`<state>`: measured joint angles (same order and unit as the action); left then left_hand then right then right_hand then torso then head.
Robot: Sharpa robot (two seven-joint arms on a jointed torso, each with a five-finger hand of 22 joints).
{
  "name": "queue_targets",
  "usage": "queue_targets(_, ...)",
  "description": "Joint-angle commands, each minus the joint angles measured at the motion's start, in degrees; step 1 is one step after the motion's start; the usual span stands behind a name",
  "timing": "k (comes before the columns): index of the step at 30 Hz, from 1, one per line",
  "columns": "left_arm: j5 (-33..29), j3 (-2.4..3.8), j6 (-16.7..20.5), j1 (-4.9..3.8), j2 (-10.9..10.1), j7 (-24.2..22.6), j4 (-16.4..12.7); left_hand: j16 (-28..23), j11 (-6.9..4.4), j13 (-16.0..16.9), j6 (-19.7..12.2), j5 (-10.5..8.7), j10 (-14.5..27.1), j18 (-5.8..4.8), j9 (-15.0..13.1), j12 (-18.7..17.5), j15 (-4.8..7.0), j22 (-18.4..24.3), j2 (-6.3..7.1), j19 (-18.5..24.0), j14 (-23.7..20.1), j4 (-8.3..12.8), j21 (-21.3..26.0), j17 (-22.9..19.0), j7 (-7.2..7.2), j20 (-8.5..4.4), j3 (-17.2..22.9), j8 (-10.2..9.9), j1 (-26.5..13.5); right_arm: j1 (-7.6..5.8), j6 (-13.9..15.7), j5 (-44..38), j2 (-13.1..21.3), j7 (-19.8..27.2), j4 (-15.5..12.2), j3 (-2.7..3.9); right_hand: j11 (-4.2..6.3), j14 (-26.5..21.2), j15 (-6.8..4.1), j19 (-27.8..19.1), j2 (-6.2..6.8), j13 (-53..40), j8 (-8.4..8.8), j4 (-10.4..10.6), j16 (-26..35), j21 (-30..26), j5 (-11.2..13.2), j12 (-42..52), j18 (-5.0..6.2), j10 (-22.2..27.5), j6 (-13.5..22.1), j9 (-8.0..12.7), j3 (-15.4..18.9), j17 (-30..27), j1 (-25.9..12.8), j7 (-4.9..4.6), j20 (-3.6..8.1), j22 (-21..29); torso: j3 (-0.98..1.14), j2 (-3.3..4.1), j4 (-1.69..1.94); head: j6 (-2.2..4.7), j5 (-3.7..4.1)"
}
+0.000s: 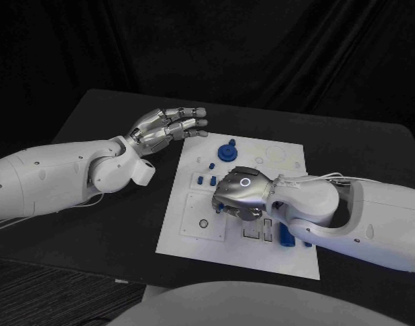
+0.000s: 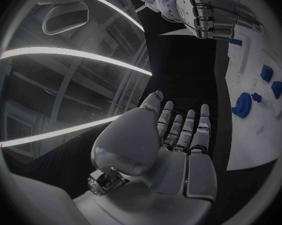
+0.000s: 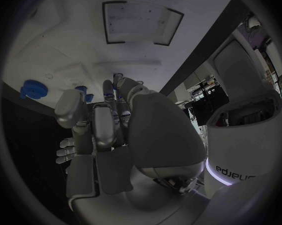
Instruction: Assemble the parts on the task board
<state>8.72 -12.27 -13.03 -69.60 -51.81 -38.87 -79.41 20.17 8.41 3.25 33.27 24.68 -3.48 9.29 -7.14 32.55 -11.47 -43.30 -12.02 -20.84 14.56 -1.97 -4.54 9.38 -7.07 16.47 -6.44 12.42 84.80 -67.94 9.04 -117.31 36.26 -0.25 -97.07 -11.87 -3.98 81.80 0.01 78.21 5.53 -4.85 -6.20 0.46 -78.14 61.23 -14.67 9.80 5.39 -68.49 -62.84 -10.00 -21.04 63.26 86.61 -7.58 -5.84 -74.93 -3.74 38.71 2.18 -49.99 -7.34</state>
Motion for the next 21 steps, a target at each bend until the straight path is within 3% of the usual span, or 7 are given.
queue_targets(1, -0.5, 0.05, -0.8, 0.1, 0.1, -4.5, -0.1, 0.4, 0.42, 0.1, 0.1, 0.38, -0.2, -0.73, 0.1, 0.2, -0.07, 0.1, -0.52, -0.4, 0.1, -0.1, -0.3, 0.0, -0.33, 0.15, 0.4, 0.3, -0.2, -0.06, -0.4, -0.5, 0.0, -0.9, 0.1, 0.02, -0.01, -0.1, -0.37, -0.2, 0.51, -0.1, 0.2, 0.0, 0.3, 0.2, 0.3, 0.3, 0.32, -0.3, -0.1, 0.0, -0.5, 0.0, 0.0, -0.1, 0.2, -7.6, -0.09, -0.09, -0.24, -0.01, -0.14)
queue_targets(3, -0.5, 0.05, -0.8, 0.1, 0.1, -4.5, -0.1, 0.4, 0.42, 0.1, 0.1, 0.38, -0.2, -0.73, 0.1, 0.2, -0.07, 0.1, -0.52, -0.4, 0.1, -0.1, -0.3, 0.0, -0.33, 0.15, 0.4, 0.3, -0.2, -0.05, -0.3, -0.2, -0.1, -0.9, 0.2, 0.01, -0.01, -0.1, -0.37, -0.2, 0.51, -0.1, 0.2, 0.0, 0.3, 0.2, 0.3, 0.3, 0.32, -0.3, -0.1, 0.0, -0.5, 0.0, 0.0, -0.1, 0.2, -7.6, -0.11, -0.13, -0.34, -0.01, -0.2)
queue_targets(8, -0.5, 0.05, -0.9, 0.11, 0.1, -4.4, -0.1, 0.4, 0.42, 0.1, 0.1, 0.39, -0.2, -0.73, 0.1, 0.2, -0.07, 0.1, -0.52, -0.4, 0.1, -0.1, -0.3, 0.0, -0.33, 0.15, 0.4, 0.3, -0.2, 0.01, 0.2, 0.0, -0.4, -0.9, 0.6, 0.01, -0.05, 0.0, -0.35, -0.2, 0.54, -0.1, 0.44, 0.0, 0.3, 0.2, 0.4, 0.2, 0.31, -0.3, 0.1, 0.1, -0.6, 0.1, -0.2, -0.17, 0.2, -7.6, -0.01, -0.03, -0.11, -0.01, 0.04)
queue_targets(21, -0.5, 0.05, -1.1, 0.14, 0.3, -4.1, 0.1, 0.4, 0.56, 0.1, 0.3, 0.4, -0.3, -0.78, 0.1, 0.5, -0.05, 0.1, -0.59, -0.4, 0.1, 0.0, -0.3, 0.0, -0.52, 0.15, 0.6, 0.4, -0.2, 0.38, 1.5, 0.2, -0.5, -0.9, 0.8, 0.01, -0.09, -0.1, -0.31, -0.3, 0.56, -0.2, 0.79, 0.0, 0.4, 0.1, 0.4, 0.2, 0.31, -0.3, 0.5, 0.2, -0.8, 0.0, -0.4, -0.26, 0.18, -7.6, -0.06, -0.01, -0.24, -0.01, -0.6)
